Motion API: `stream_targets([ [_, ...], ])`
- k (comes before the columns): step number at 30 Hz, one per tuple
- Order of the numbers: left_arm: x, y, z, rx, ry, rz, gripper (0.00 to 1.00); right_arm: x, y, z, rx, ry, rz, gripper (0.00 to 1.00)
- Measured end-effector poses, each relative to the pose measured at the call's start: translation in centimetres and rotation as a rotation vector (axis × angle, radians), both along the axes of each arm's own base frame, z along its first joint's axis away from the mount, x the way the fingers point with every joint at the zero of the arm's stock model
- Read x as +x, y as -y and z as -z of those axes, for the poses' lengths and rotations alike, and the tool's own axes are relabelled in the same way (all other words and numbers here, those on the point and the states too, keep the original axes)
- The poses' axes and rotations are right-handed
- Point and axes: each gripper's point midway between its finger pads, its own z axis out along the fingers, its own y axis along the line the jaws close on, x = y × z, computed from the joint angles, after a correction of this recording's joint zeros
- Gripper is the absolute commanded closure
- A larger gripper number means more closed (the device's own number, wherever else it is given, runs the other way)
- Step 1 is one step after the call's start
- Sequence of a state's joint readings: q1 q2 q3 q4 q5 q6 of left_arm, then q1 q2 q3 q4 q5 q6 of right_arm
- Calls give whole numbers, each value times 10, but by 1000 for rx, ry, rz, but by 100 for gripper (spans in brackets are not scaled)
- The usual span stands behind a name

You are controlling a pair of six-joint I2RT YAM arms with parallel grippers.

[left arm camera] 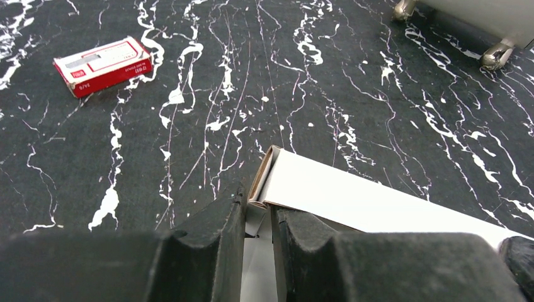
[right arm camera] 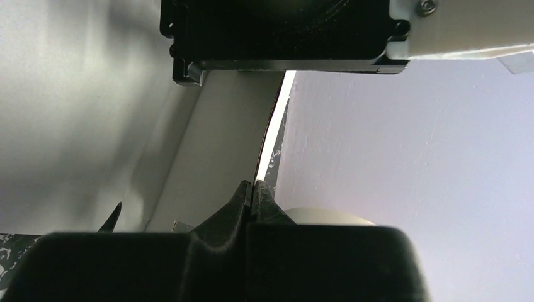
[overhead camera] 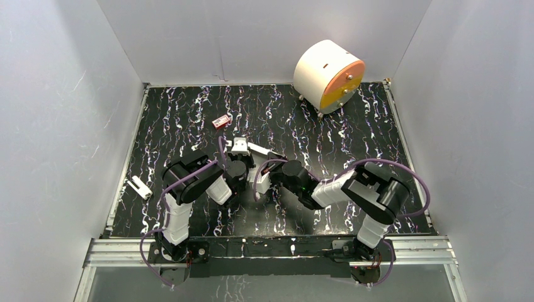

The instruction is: Fold the paper box

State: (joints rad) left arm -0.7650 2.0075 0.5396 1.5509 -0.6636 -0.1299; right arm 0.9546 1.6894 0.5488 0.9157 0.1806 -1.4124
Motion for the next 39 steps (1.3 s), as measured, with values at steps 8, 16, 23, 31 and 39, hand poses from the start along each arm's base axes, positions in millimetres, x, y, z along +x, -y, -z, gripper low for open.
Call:
stream_targets([
  [8, 1, -2, 10, -54, -43, 10, 100, 6, -4, 8, -38, 84, -11, 100],
  [16, 7, -2, 11, -97, -52, 70, 100, 9, -6, 7, -34, 148, -11, 96],
  [23, 7, 0, 12, -118, -59, 177, 100, 5, -7, 7, -9, 163, -13, 98],
  [31, 8, 0, 12, -113, -60, 193, 100, 5, -7, 9, 3, 234, -7, 100],
  [39, 8, -3, 10, -34, -26, 84, 100, 4, -8, 10, 10, 242, -7, 100],
])
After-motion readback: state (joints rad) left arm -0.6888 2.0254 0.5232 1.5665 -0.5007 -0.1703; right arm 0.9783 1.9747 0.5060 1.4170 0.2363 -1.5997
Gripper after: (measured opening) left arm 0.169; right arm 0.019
